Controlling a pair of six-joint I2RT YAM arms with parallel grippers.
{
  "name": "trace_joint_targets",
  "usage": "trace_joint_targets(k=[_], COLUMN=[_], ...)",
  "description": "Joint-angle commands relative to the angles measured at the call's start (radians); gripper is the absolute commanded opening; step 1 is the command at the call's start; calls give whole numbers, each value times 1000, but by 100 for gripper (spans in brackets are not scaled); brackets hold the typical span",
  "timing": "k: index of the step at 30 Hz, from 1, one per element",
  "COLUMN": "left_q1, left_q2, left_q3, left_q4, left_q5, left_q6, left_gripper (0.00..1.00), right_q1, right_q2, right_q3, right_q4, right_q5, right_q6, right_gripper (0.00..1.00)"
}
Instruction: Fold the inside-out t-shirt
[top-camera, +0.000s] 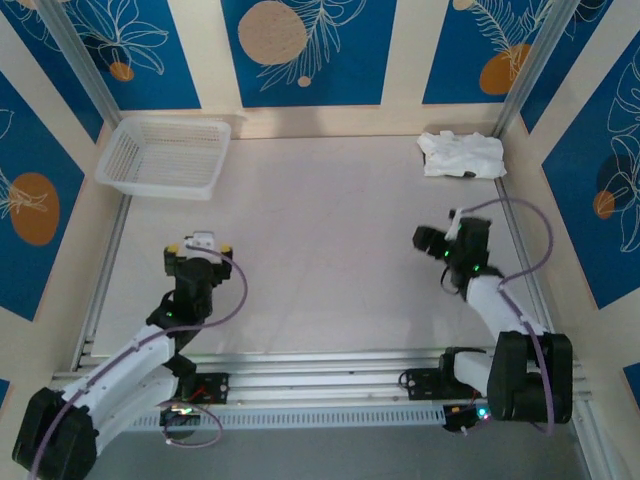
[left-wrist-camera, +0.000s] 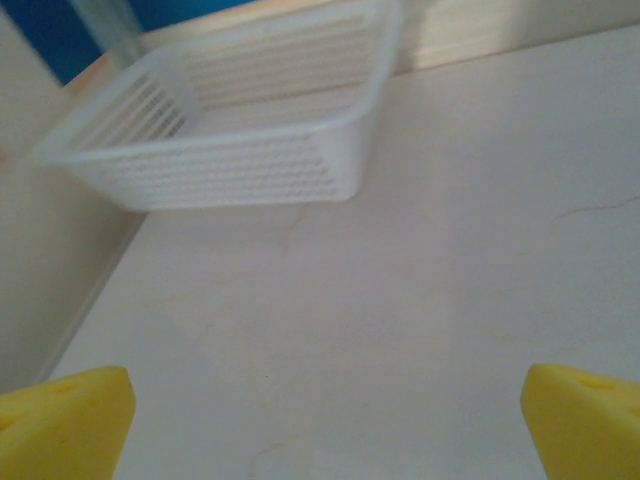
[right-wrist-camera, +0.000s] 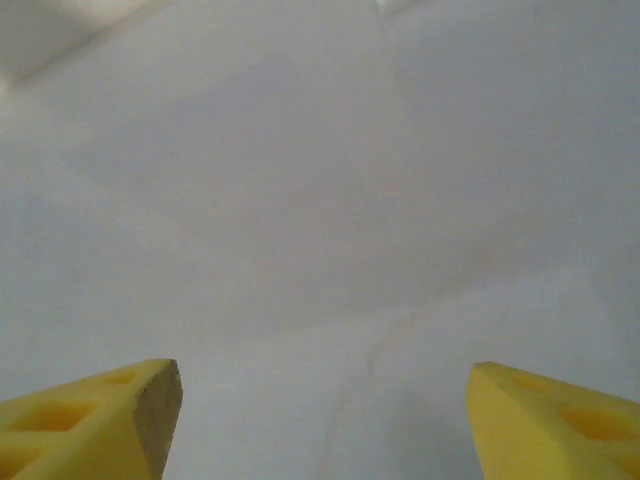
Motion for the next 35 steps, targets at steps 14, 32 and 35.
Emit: trace_joint_targets(k=[14,32,35], left_q1=[363,366,365], left_q2=[724,726,726], left_q3=[111,127,127], left_q4=[605,579,578], left_q5=[547,614,614], left_q6=[28,52,52], left_gripper=[99,99,99], right_q1=[41,62,67], right_q2=[386,386,380], right_q3=[-63,-34,-47], right_q4=[758,701,718], right_q5=[-7,2,2], right_q6=[-170,-199,-206], right_gripper=[99,99,99])
